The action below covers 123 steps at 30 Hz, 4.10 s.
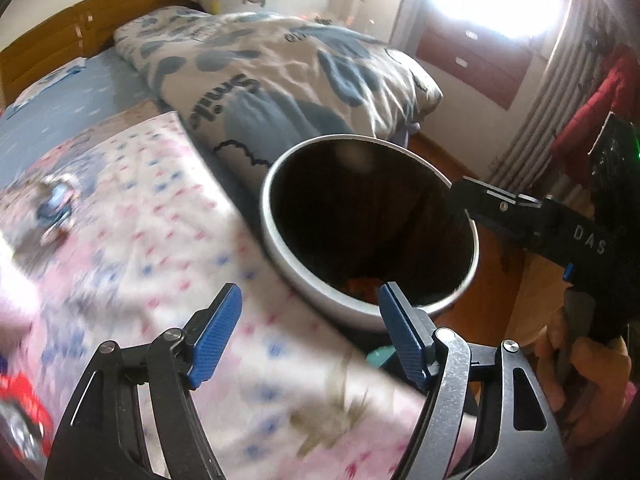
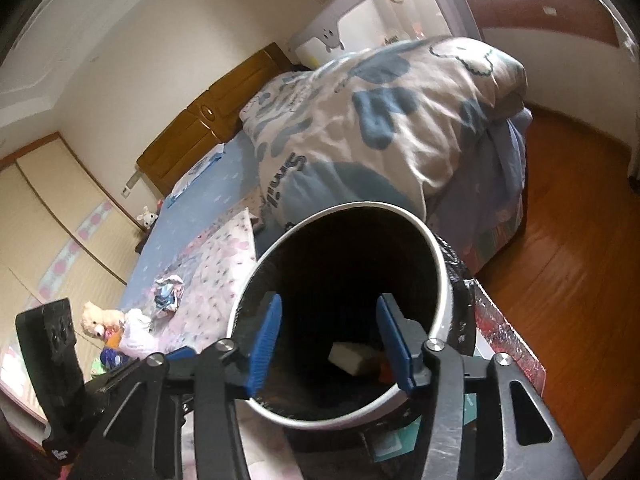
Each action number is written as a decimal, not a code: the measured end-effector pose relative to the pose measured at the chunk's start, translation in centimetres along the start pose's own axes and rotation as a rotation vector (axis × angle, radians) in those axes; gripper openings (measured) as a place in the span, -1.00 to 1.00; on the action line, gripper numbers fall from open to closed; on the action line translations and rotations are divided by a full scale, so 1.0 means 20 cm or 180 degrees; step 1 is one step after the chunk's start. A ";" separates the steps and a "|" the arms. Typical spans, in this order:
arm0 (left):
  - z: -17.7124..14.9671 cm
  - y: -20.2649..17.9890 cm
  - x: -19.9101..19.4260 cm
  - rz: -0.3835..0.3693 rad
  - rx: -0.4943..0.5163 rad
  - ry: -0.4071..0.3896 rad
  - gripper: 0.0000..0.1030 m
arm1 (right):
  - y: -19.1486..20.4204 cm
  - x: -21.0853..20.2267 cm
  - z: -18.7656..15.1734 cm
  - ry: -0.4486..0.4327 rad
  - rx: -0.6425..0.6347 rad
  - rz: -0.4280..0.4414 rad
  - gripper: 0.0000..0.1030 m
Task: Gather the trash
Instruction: 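Return both tools to the pile and grasp the red-and-white milk carton with the left tool, then grasp the red snack bag with the right tool while the left tool holds the carton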
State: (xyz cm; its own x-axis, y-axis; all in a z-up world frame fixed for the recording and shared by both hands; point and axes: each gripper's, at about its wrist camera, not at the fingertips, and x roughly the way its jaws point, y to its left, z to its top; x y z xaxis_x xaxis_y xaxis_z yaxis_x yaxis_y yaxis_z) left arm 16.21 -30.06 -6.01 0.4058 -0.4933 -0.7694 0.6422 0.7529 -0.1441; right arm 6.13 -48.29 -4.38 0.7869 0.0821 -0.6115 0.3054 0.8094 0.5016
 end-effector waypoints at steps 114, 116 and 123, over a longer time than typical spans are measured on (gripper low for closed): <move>-0.60 0.67 -0.40 0.0173 -0.0387 -0.0067 -0.34 | 0.64 0.15 -0.54 0.0728 -0.0640 0.0679 -0.59; -0.60 0.64 -0.40 0.0194 -0.0328 -0.0096 -0.37 | 0.61 0.14 -0.53 0.0711 -0.0629 0.0669 -0.59; -0.53 0.54 -0.38 0.0117 -0.0233 -0.0154 -0.39 | 0.53 0.09 -0.47 0.0615 -0.0562 0.0608 -0.59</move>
State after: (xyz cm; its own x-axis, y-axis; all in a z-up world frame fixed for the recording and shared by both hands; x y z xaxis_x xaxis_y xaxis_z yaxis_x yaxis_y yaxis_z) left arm 13.23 -13.52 -8.33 0.4603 -0.4840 -0.7442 0.5777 0.7999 -0.1629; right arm 5.74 -34.00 -5.92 0.6995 0.3375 -0.6299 0.0508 0.8557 0.5150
